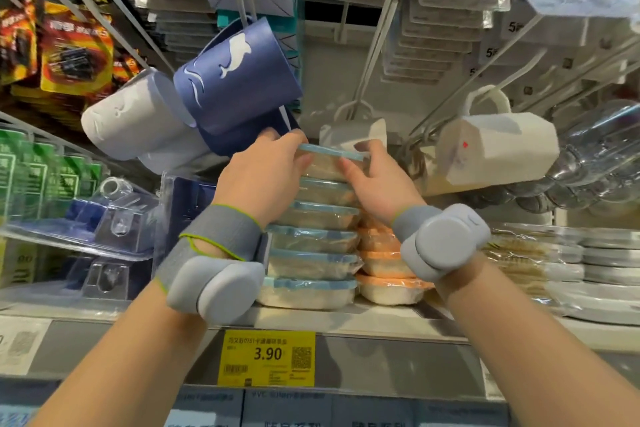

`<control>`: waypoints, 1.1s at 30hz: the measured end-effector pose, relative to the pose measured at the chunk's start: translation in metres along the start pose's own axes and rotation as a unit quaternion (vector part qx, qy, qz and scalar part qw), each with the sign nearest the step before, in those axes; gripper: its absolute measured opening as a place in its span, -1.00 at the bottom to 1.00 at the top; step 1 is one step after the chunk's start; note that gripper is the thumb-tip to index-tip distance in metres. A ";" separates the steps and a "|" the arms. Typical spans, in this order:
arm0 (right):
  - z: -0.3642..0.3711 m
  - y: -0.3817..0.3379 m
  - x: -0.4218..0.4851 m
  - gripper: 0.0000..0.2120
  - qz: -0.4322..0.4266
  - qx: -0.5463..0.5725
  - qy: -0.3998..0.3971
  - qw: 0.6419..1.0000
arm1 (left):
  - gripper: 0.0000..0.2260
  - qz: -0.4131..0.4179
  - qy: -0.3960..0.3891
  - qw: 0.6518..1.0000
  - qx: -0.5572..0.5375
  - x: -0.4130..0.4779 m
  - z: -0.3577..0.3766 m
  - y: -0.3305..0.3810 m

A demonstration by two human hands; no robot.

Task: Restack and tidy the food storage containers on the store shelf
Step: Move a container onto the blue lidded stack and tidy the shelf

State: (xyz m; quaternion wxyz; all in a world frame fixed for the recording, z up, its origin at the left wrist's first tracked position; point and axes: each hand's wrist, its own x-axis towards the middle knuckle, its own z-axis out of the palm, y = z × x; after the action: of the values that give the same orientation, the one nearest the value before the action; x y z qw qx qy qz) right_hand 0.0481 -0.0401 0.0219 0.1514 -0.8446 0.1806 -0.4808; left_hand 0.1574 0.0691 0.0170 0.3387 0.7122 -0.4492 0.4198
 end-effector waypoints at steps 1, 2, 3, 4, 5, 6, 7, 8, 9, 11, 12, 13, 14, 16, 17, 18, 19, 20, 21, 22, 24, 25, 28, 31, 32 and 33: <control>0.003 0.001 0.001 -0.58 0.002 -0.021 0.005 1.000 | -0.73 0.000 -0.008 1.000 0.010 0.001 0.001 -0.001; 0.005 0.001 0.002 -0.60 0.005 -0.039 0.009 0.999 | -0.74 0.000 -0.013 1.000 0.018 0.002 0.002 -0.001; 0.006 0.002 0.003 -0.61 0.007 -0.047 0.010 0.999 | -0.74 -0.001 -0.018 1.000 0.023 0.003 0.002 -0.001; 0.007 0.003 0.002 -0.62 0.009 -0.045 0.011 0.999 | -0.73 -0.002 -0.022 0.999 0.023 0.003 0.002 -0.001; 0.008 0.003 0.002 -0.62 0.009 -0.038 0.011 0.999 | -0.72 -0.004 -0.024 0.999 0.022 0.003 0.003 0.000; 0.008 0.004 0.001 -0.62 0.008 -0.028 0.012 1.000 | -0.71 -0.006 -0.024 0.999 0.020 0.002 0.003 0.000; 0.008 0.004 0.000 -0.62 0.008 -0.016 0.016 1.000 | -0.69 -0.008 -0.023 1.000 0.018 0.001 0.004 0.001; 0.008 0.004 -0.001 -0.61 0.010 -0.004 0.020 1.000 | -0.66 -0.013 -0.022 1.000 0.016 -0.001 0.004 0.002; 0.007 0.004 -0.002 -0.60 0.012 0.009 0.022 1.000 | -0.64 -0.019 -0.021 0.999 0.014 -0.002 0.004 0.004; 0.006 0.005 -0.005 -0.57 0.016 0.031 0.014 0.999 | -0.62 -0.033 -0.015 0.999 0.022 -0.007 0.005 0.009; 0.004 0.005 -0.006 -0.55 0.017 0.040 0.008 0.999 | -0.61 -0.035 -0.003 0.999 0.033 -0.008 0.004 0.013; 0.004 0.006 -0.008 -0.53 0.019 0.048 0.002 0.999 | -0.61 -0.033 0.020 0.998 0.043 -0.012 0.003 0.014; 0.001 0.007 -0.009 -0.52 0.023 0.055 0.002 0.998 | -0.63 -0.022 0.056 0.997 0.044 -0.014 0.002 0.016; -0.003 0.008 -0.015 -0.52 0.031 0.067 0.002 0.997 | -0.66 0.007 0.117 0.993 0.033 -0.018 0.001 0.020; -0.005 0.009 -0.018 -0.53 0.035 0.070 0.001 0.997 | -0.65 0.023 0.132 0.991 0.024 -0.020 0.000 0.023; -0.007 0.009 -0.021 -0.55 0.037 0.069 -0.002 0.997 | -0.63 0.033 0.134 0.990 0.013 -0.021 0.000 0.027; -0.011 0.012 -0.025 -0.57 0.040 0.064 -0.003 0.997 | -0.62 0.037 0.125 0.991 0.000 -0.022 0.001 0.034; -0.014 0.013 -0.028 -0.59 0.038 0.059 -0.002 0.998 | -0.61 0.034 0.111 0.993 -0.007 -0.023 0.001 0.039; -0.019 0.015 -0.032 -0.62 0.033 0.054 0.001 0.998 | -0.61 0.030 0.097 0.995 -0.012 -0.024 0.002 0.046; -0.023 0.015 -0.034 -0.67 0.022 0.048 0.008 0.999 | -0.61 0.030 0.092 0.995 -0.014 -0.023 0.004 0.050; -0.037 0.020 -0.038 -0.75 -0.005 0.015 0.021 1.000 | -0.62 0.042 0.094 0.994 -0.020 -0.024 0.010 0.060; -0.044 0.022 -0.040 -0.77 -0.015 -0.014 0.025 0.999 | -0.62 0.055 0.100 0.993 -0.022 -0.024 0.013 0.066; -0.067 0.039 -0.047 -0.78 -0.009 -0.080 0.041 0.996 | -0.66 0.096 0.096 0.990 -0.049 -0.024 0.022 0.086; -0.097 0.074 -0.056 -0.76 0.046 -0.116 0.046 0.991 | -0.66 0.141 0.047 0.986 -0.073 -0.029 0.033 0.125; -0.108 0.089 -0.060 -0.74 0.068 -0.125 0.037 0.989 | -0.64 0.155 0.034 0.984 -0.074 -0.032 0.037 0.140; -0.120 0.103 -0.063 -0.72 0.089 -0.134 0.026 0.987 | -0.65 0.170 0.025 0.983 -0.070 -0.035 0.041 0.155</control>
State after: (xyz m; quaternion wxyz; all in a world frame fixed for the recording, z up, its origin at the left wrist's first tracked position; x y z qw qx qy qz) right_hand -0.1018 -0.1133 -0.0110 0.0745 -0.8249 0.3216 -0.4588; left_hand 0.0180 -0.0103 -0.0149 0.3228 0.5894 -0.5834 0.4562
